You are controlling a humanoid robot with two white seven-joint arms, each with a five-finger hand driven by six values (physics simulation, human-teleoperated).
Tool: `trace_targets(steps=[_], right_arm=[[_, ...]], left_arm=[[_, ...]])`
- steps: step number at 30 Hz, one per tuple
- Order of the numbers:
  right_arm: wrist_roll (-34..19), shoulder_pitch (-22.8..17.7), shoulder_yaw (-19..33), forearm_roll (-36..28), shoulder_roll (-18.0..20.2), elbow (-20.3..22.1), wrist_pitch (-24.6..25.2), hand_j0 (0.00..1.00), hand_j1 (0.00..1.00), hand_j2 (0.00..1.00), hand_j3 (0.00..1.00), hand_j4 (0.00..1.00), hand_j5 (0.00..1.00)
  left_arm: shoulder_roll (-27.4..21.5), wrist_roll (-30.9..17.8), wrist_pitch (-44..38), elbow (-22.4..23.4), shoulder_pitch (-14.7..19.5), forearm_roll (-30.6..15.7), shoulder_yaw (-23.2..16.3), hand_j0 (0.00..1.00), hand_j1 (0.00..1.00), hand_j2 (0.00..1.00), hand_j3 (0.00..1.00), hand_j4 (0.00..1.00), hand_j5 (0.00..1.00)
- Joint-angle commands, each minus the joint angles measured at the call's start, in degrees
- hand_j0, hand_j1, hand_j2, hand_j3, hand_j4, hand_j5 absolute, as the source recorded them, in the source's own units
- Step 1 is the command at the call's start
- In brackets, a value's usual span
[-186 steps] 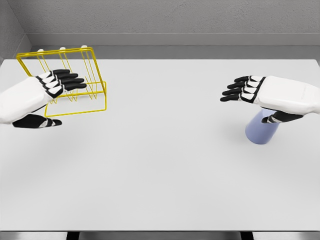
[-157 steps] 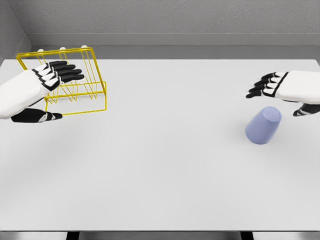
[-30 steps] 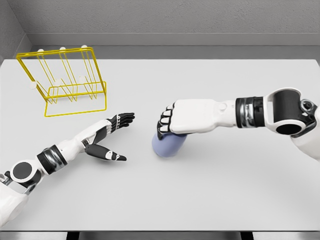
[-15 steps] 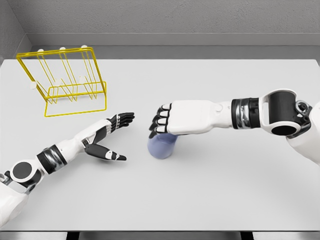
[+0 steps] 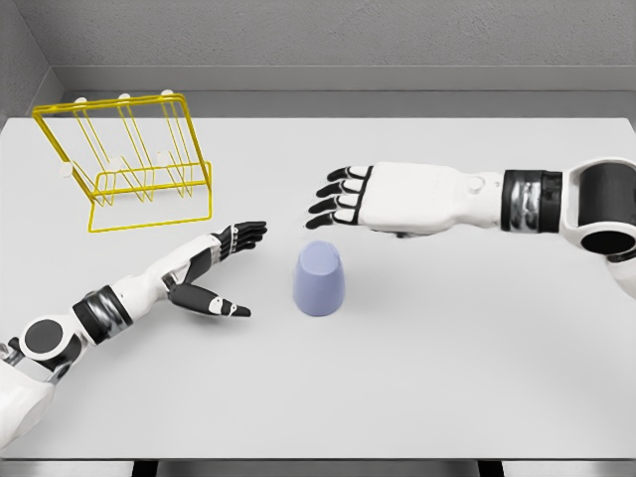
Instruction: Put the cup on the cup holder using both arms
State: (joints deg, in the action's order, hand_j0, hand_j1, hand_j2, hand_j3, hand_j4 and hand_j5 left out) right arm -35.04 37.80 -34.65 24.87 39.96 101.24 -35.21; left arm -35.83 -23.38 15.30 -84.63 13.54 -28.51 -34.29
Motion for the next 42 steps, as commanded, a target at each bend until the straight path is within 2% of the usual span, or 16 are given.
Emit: trace_targets(steps=[1, 4, 5, 7, 11, 13, 15, 18, 20, 21, 27, 42], right_arm=[[0.04, -0.53, 7.14, -3.42, 3.19, 0.01, 0.21, 1.0, 1.0, 1.0, 1.0, 1.0, 1.0], [0.04, -8.17, 18.48, -9.66, 7.32, -0.87, 0.21, 1.0, 1.0, 1.0, 1.0, 1.0, 1.0], [0.04, -10.28, 20.68, -12.3, 8.9, -1.31, 0.21, 1.0, 1.0, 1.0, 1.0, 1.0, 1.0], [0.04, -12.75, 23.66, -13.79, 9.26, -3.24, 0.21, 1.0, 1.0, 1.0, 1.0, 1.0, 1.0], [0.04, -15.91, 24.81, -16.25, 8.91, -3.33, 0.21, 1.0, 1.0, 1.0, 1.0, 1.0, 1.0], [0.04, -19.25, 24.9, -18.18, 8.38, -3.33, 0.21, 1.0, 1.0, 1.0, 1.0, 1.0, 1.0], [0.04, -20.75, 24.81, -19.15, 7.76, -4.12, 0.21, 1.0, 1.0, 1.0, 1.0, 1.0, 1.0], [0.04, -23.29, 27.27, -18.89, 3.11, -8.34, 0.21, 1.0, 1.0, 1.0, 1.0, 1.0, 1.0], [0.04, -25.05, 28.23, -18.89, 2.23, -8.43, 0.21, 1.0, 1.0, 1.0, 1.0, 1.0, 1.0], [0.04, -25.58, 29.73, -18.8, 1.7, -8.6, 0.21, 1.0, 1.0, 1.0, 1.0, 1.0, 1.0], [0.04, -25.93, 29.91, -18.8, 0.2, -8.69, 0.21, 1.0, 1.0, 1.0, 1.0, 1.0, 1.0], [0.04, -26.02, 29.91, -18.8, 0.2, -8.78, 0.21, 1.0, 1.0, 1.0, 1.0, 1.0, 1.0]], left_arm=[[-0.03, 0.0, -0.09, -0.01, 0.0, -0.31, 0.01, 1.0, 1.0, 1.0, 1.0, 1.0, 1.0], [1.03, 0.0, -0.27, 0.08, 0.09, -0.31, -0.08, 1.0, 1.0, 1.0, 1.0, 1.0, 1.0], [1.12, 0.0, -0.36, 0.08, 0.35, -0.4, -0.17, 1.0, 1.0, 1.0, 1.0, 1.0, 1.0], [2.35, 0.0, -0.44, 0.16, 0.88, -0.4, -0.17, 1.0, 1.0, 1.0, 1.0, 1.0, 1.0], [3.58, 0.0, -0.71, 0.51, 1.32, -0.67, -0.26, 1.0, 1.0, 1.0, 1.0, 1.0, 1.0], [4.19, 0.09, -4.92, 0.52, 1.84, -0.84, -0.26, 1.0, 1.0, 1.0, 1.0, 1.0, 1.0], [5.42, 0.09, -7.74, 0.6, 2.11, -0.93, -0.26, 1.0, 1.0, 1.0, 1.0, 1.0, 1.0], [7.35, 0.09, -11.25, 0.69, 2.55, -1.72, -0.17, 1.0, 1.0, 1.0, 1.0, 1.0, 1.0], [7.79, 0.09, -11.34, 0.6, 2.55, -2.34, -0.17, 1.0, 1.0, 1.0, 1.0, 1.0, 1.0], [7.8, 0.09, -11.34, 0.6, 2.55, -2.34, -0.17, 1.0, 1.0, 1.0, 1.0, 1.0, 1.0], [7.8, 0.09, -11.34, 0.52, 3.43, -2.25, -0.26, 1.0, 1.0, 1.0, 1.0, 1.0, 1.0], [12.1, 0.09, -11.43, -0.1, 3.43, -1.55, -1.4, 1.0, 1.0, 1.0, 1.0, 1.0, 1.0]])
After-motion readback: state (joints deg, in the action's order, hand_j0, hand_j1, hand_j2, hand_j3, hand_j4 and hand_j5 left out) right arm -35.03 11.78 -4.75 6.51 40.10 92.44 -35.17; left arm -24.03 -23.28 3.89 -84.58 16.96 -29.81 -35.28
